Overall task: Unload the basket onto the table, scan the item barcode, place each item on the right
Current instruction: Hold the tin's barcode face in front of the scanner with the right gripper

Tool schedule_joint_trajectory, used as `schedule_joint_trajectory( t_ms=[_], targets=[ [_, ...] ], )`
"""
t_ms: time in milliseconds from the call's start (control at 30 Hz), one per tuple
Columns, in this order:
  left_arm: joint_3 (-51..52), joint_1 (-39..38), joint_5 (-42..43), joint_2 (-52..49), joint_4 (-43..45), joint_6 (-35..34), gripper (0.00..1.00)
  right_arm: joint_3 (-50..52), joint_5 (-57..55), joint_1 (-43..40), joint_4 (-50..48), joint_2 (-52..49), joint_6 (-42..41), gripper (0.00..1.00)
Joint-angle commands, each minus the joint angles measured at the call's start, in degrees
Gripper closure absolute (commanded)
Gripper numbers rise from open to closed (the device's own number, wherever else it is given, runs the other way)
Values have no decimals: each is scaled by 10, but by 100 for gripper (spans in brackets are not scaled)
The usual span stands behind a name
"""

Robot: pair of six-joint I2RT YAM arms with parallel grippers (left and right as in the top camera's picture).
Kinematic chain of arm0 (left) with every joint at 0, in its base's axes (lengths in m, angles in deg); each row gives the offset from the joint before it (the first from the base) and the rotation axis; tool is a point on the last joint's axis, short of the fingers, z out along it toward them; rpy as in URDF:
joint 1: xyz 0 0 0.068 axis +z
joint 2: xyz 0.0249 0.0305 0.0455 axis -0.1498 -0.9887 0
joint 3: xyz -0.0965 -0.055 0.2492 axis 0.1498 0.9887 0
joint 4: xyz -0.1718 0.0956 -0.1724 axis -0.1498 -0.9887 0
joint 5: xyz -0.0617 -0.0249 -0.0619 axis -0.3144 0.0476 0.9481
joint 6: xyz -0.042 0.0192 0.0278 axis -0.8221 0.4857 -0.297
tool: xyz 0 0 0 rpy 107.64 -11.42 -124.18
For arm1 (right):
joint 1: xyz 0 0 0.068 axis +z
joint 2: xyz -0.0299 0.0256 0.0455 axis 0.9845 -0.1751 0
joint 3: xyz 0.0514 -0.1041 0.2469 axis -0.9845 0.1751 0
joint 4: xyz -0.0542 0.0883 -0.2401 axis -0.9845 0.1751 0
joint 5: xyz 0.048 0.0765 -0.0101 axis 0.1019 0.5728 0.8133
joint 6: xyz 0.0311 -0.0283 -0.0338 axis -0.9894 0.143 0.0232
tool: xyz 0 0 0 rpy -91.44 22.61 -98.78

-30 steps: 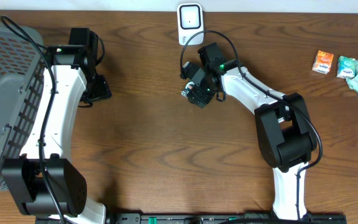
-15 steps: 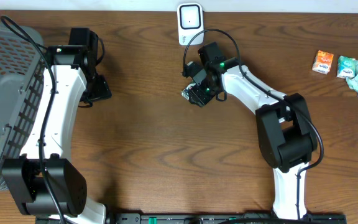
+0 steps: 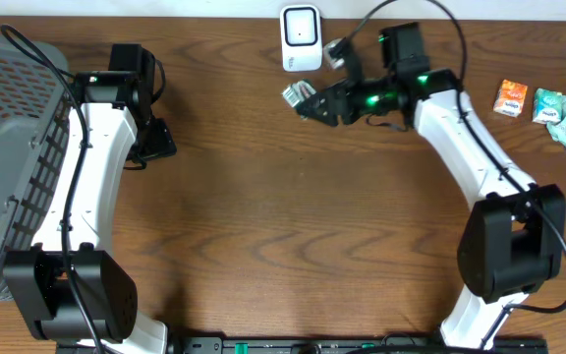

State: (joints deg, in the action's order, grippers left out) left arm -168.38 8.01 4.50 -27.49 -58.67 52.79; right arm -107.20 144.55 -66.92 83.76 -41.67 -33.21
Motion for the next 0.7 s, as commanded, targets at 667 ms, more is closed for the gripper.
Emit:
schedule_joint_trajectory(
  t_ms=[667],
  targets=[
    [-5, 0, -1, 2, -3, -9, 3, -5, 198, -21, -145, -1, -175, 47]
  ],
)
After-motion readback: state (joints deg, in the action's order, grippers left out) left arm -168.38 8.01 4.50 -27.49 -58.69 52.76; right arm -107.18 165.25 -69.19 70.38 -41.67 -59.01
